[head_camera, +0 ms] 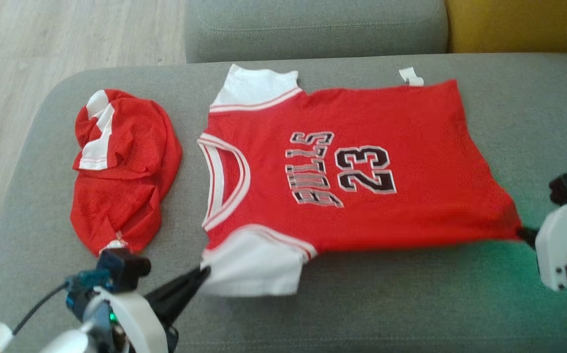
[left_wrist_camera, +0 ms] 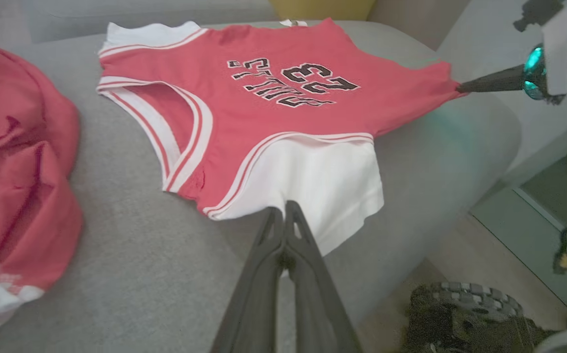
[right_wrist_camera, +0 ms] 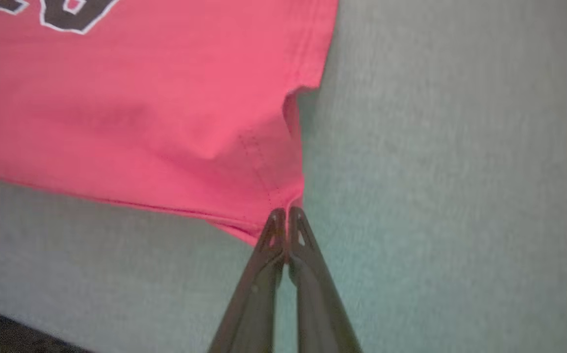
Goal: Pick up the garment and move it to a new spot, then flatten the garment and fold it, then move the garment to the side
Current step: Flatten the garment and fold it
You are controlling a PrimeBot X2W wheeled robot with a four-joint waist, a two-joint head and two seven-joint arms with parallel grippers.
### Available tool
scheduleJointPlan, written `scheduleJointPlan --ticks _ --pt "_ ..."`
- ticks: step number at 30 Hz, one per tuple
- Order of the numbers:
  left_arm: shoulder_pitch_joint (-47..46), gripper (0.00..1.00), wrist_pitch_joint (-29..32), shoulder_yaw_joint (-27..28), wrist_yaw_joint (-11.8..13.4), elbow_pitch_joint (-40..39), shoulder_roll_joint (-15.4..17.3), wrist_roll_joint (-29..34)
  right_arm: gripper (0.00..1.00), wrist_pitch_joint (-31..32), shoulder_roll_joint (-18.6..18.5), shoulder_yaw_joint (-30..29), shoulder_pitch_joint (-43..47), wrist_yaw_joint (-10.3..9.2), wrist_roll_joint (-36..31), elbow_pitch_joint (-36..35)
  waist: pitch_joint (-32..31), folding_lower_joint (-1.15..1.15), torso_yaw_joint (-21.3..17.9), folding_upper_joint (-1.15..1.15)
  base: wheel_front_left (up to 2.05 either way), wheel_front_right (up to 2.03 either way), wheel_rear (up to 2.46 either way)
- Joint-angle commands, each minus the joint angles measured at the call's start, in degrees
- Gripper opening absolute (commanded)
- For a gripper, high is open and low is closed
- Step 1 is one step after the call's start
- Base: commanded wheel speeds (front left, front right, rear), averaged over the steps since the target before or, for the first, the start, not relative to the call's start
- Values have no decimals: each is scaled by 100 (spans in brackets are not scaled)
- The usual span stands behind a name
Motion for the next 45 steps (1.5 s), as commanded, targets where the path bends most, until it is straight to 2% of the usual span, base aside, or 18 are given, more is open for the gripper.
scheduleJointPlan --ticks 1,5,11,16,25,33,44,45 --pt "-205 0 6 238 14 -194 244 -33 0 69 -310 -62 89 37 33 -120 -6 0 -6 0 0 0 0" --pt "-71 0 223 178 17 -497 435 -117 0 657 -541 -260 446 37 160 -519 15 0 -30 0 0 0 0" --pt "-292 0 214 307 139 -696 510 17 0 894 -616 -905 579 37 -65 -968 187 0 -97 0 0 0 0" --pt "-750 0 196 390 165 -605 417 183 0 1061 -272 -1487 479 37 -471 -1167 413 0 -148 0 0 0 0" --pt "-1666 0 288 441 79 -102 270 361 0 1211 182 -1879 60 37 -1119 -1082 840 0 -194 0 0 0 0" --pt "-2509 0 353 117 -56 626 44 453 0 1153 578 -1862 -481 37 -1574 -757 1185 0 -252 0 0 0 0" --pt "-3385 0 -17 -376 -92 1580 -206 439 0 583 943 -1723 -1069 37 -1888 -189 1549 0 -351 0 0 0 0" --pt "-3443 42 -91 -372 -92 1694 -245 434 81 465 976 -1739 -1110 37 -1920 -128 1564 0 -358 0 0 0 0"
